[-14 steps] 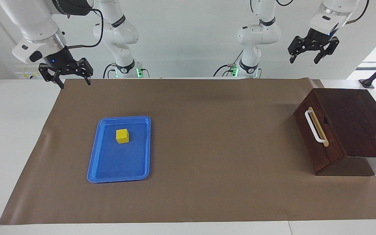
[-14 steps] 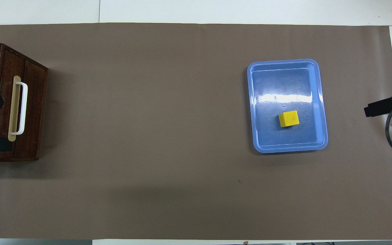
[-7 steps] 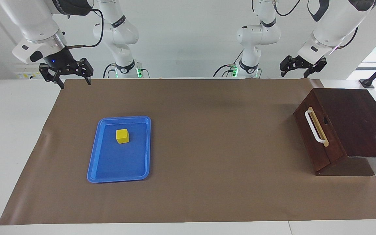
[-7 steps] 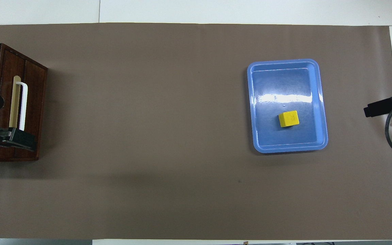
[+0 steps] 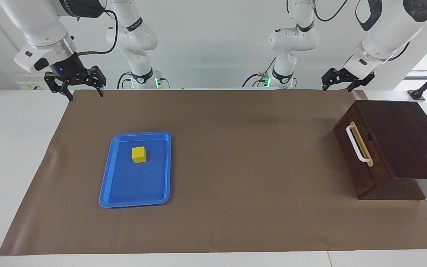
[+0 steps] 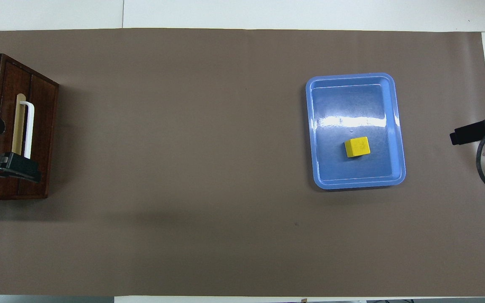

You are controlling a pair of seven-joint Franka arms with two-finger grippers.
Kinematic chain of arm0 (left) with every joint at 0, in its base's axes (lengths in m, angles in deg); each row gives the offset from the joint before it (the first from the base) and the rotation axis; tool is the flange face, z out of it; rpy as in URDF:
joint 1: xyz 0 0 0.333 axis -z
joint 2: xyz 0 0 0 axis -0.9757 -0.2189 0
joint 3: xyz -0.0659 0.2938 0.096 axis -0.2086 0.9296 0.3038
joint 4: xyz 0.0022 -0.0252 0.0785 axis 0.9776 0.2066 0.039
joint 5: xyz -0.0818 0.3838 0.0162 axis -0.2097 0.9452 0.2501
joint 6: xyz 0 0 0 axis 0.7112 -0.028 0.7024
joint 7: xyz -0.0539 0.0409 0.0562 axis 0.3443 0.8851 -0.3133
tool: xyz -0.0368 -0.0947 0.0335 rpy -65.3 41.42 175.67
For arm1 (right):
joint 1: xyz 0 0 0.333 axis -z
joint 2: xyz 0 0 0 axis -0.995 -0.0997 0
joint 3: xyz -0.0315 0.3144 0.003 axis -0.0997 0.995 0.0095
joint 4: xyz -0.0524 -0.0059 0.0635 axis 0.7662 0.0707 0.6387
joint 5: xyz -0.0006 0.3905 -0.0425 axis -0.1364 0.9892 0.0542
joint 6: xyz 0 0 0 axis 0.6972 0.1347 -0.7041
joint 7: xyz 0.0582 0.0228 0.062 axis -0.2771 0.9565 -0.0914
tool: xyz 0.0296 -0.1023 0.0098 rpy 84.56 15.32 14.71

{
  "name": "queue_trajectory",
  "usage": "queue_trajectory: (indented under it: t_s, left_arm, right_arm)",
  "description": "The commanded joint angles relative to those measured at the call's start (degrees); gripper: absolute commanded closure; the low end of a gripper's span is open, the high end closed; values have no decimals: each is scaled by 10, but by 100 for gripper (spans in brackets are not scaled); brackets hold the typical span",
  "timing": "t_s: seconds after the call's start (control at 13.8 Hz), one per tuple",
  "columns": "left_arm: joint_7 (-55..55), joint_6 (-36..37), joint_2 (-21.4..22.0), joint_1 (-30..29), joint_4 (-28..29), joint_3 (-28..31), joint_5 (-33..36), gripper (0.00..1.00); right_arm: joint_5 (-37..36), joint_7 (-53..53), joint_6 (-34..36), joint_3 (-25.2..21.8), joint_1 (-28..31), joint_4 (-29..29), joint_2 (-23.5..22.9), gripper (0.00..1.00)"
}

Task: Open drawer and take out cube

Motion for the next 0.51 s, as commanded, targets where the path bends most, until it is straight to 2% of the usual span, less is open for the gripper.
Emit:
queue_trajectory:
  t_s: [0.0,0.44]
  left_arm:
    - [-8,13,-4,-7,-12,-1,-10,0]
    - [-8,10,-2,-7,-12,-4,-11,0]
  right_arm:
    - [8,-9,7,6,8,6,8,0]
    - [8,-9,7,6,8,6,8,0]
